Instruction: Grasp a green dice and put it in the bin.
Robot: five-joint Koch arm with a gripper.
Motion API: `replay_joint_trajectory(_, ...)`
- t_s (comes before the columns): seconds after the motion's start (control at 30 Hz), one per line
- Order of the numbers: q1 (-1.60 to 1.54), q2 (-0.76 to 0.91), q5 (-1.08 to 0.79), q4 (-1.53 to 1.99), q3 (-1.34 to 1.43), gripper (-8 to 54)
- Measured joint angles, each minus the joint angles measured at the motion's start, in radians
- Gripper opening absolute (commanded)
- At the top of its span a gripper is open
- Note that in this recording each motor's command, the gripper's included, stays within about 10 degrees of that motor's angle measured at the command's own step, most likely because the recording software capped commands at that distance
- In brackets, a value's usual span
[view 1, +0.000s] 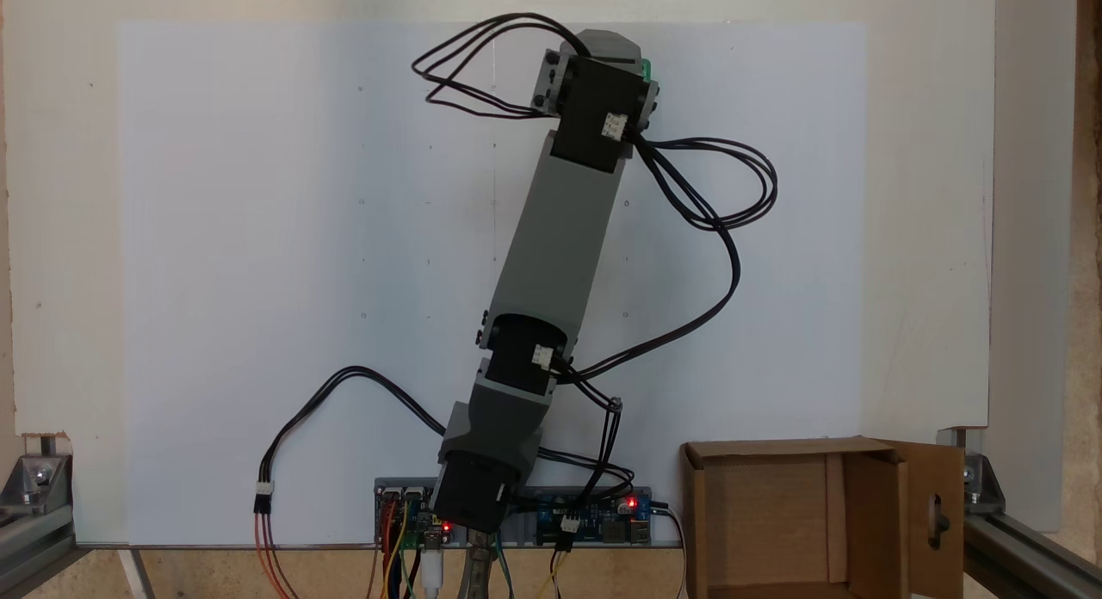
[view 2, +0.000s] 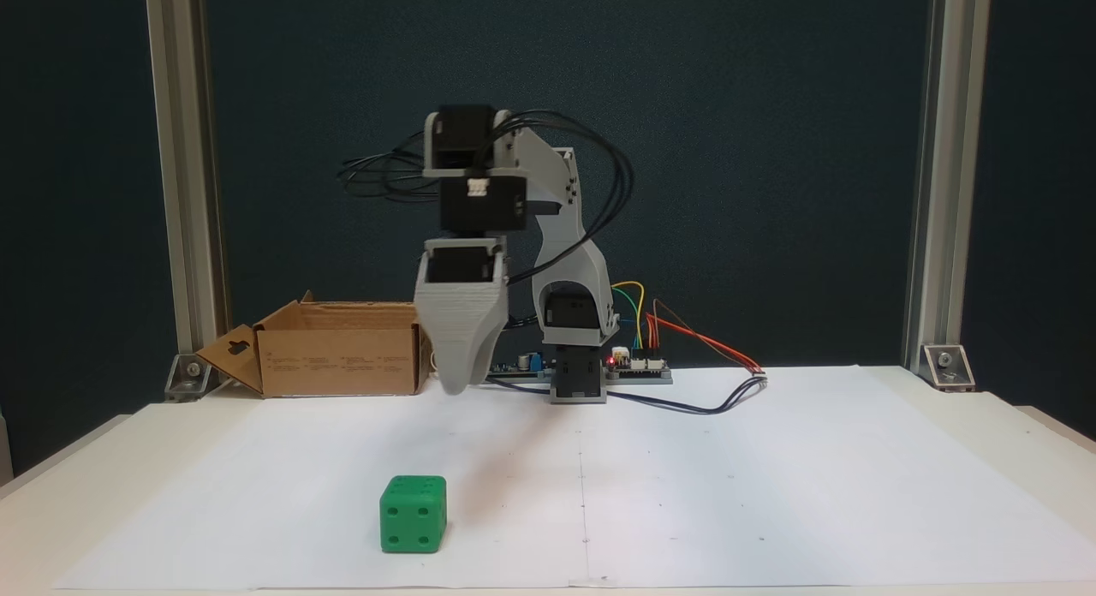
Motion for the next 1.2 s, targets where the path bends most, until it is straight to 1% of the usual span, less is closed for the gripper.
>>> replay_joint_trajectory(0.3, 0.058, -0.034, -0.075, 0.0, 0.0, 44.5)
replay_joint_trajectory(0.4, 0.064, -0.041, -0.077, 0.0, -0.002, 44.5)
replay_joint_trajectory(0.57, 0.06, -0.126, -0.077, 0.0, -0.107, 44.5)
replay_joint_trajectory(0.73, 0.06, -0.13, -0.075, 0.0, -0.123, 44.5)
replay_joint_trajectory(0.9, 0.06, -0.161, -0.067, 0.0, -0.218, 44.1)
replay_joint_trajectory(1.2, 0.06, -0.184, -0.046, 0.0, -0.221, 43.9)
